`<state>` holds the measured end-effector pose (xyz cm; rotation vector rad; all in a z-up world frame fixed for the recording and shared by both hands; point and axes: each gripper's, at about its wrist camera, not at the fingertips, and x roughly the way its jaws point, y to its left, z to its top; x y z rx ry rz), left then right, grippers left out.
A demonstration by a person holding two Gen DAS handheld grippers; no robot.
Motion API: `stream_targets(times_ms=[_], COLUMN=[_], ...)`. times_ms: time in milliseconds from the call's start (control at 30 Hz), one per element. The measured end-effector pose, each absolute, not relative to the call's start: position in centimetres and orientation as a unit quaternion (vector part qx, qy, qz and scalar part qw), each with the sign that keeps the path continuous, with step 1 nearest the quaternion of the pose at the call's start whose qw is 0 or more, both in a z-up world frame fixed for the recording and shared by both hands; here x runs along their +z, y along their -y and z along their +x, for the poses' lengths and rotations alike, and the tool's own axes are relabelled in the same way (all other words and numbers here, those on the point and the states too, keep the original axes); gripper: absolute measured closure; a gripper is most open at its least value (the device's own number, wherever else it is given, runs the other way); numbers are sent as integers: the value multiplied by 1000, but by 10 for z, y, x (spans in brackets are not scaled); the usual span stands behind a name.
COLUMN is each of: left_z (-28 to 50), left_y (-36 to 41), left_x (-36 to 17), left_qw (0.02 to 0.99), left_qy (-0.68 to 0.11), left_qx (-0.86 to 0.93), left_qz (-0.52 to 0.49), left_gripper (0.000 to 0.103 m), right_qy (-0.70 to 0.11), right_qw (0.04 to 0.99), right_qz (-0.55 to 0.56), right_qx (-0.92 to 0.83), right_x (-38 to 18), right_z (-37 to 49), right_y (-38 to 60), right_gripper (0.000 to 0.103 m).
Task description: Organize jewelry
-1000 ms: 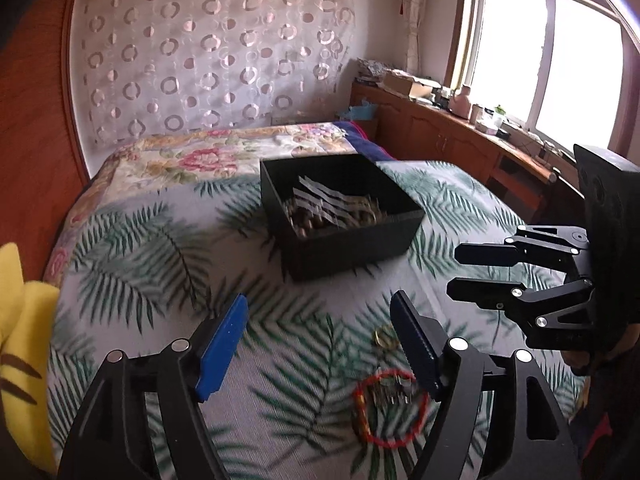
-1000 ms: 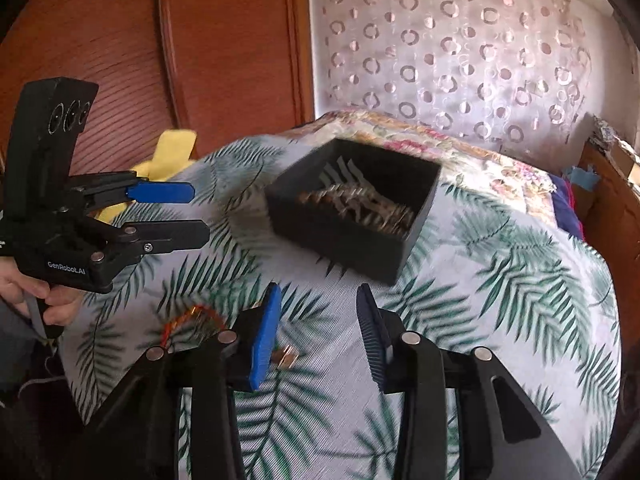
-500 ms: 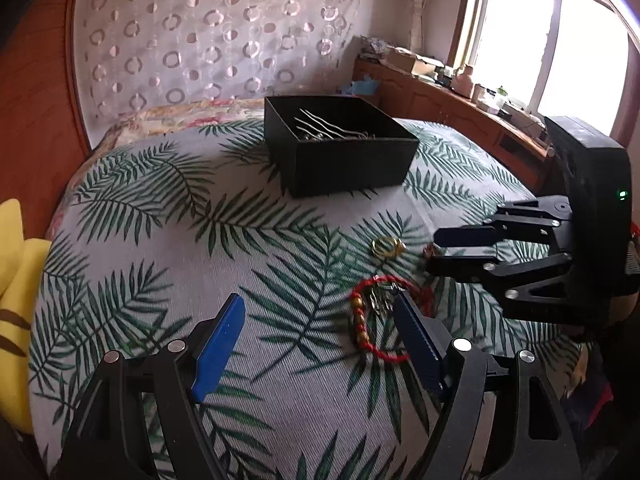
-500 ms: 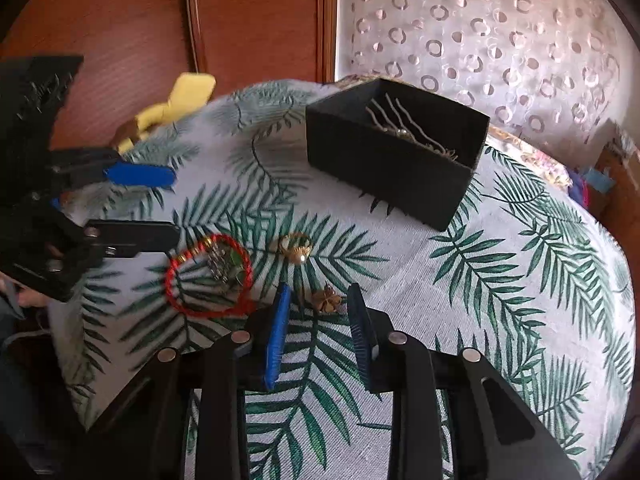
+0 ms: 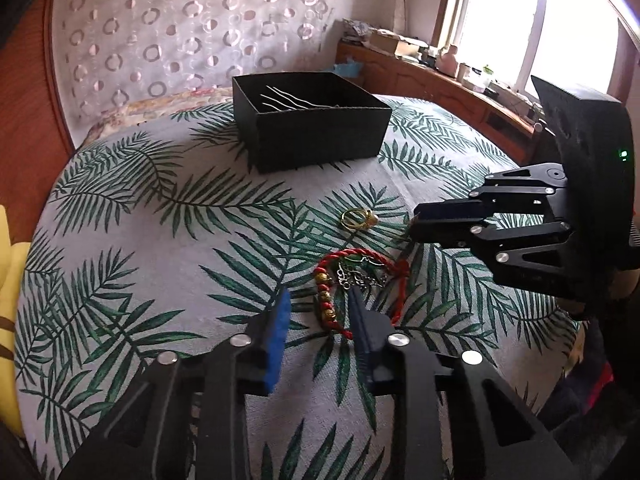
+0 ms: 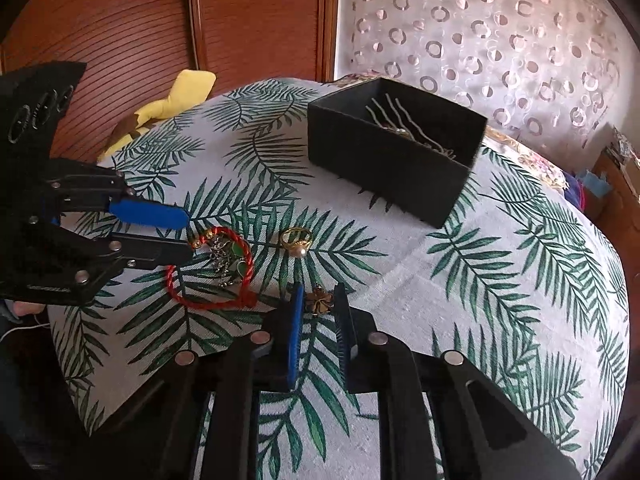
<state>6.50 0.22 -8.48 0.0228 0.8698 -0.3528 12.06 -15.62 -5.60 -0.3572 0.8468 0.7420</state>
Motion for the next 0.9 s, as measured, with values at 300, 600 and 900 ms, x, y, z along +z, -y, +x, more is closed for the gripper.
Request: stream_targets(times_ms=[300, 600, 900], left_z=[69, 69, 63], left_y=[4, -1, -5], left_x=[-87, -86, -69], left_qw=[893, 897, 907], left_qy=[-422, -418, -392], left_qx=[-155, -140, -151], left_qz=[29, 43, 25], left_gripper=[84, 97, 97], right_qy=[-384, -377, -376], right_qw=[840, 841, 842], right_qz=[-154, -151, -149], right_qx=[350, 356, 357], right_x=[-44, -40, -40], right_z=[113, 106, 104], right_y=[172, 173, 174], right_gripper=[86, 86, 86])
